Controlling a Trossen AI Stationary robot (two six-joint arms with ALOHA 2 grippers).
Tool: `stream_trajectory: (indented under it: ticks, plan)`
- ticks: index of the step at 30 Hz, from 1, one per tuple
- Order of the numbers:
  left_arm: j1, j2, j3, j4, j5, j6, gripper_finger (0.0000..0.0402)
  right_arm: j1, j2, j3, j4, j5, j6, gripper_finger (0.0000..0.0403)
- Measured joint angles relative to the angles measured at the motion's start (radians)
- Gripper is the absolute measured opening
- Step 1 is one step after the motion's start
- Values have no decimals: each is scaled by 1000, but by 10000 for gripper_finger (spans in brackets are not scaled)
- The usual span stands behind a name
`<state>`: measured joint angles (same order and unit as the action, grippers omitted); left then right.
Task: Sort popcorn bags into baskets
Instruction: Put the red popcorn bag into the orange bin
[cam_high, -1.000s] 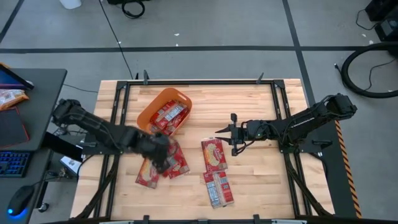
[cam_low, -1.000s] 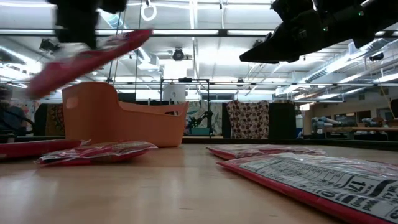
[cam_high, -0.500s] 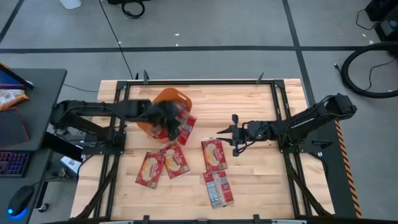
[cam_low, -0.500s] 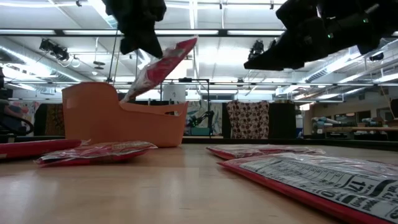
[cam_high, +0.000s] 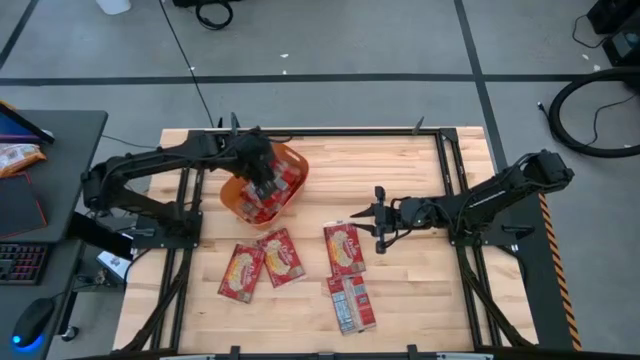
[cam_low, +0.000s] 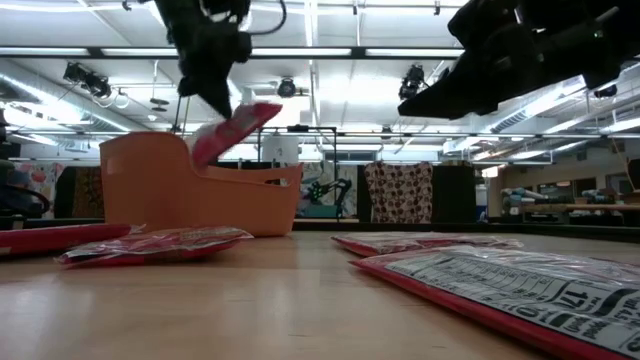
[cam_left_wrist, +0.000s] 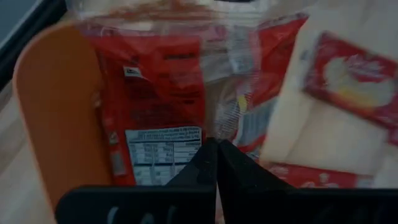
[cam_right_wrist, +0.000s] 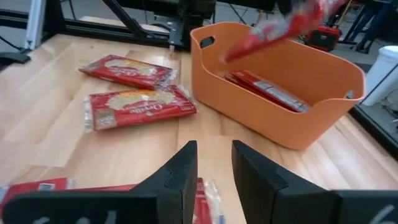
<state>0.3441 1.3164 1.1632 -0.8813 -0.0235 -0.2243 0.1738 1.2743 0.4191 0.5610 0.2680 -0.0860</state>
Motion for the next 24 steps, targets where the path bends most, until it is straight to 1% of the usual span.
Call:
stream_trajectory:
  ticks: [7, 10, 14, 17, 19, 21, 24]
  plan:
    - [67, 2, -79, -24, -14, -8, 10, 40, 0, 0, -8, 0, 15, 105]
    - [83, 2, -71, -48, -35, -7, 40, 43, 0, 0, -8, 0, 14, 105]
    - [80, 1, -12, -72, -31, -4, 100, 43, 0, 0, -11, 0, 9, 105]
    - [29, 1, 30, -68, 32, -44, 133, 41, 0, 0, -11, 0, 5, 105]
    - [-34, 0, 39, -65, 48, -88, 143, 40, 0, 0, -11, 1, 4, 105]
    - [-114, 0, 38, -78, 45, -127, 144, 40, 0, 0, -11, 7, -5, 105]
    - [-245, 12, 38, -81, 1, -212, 142, 38, 0, 0, -12, 8, -22, 105]
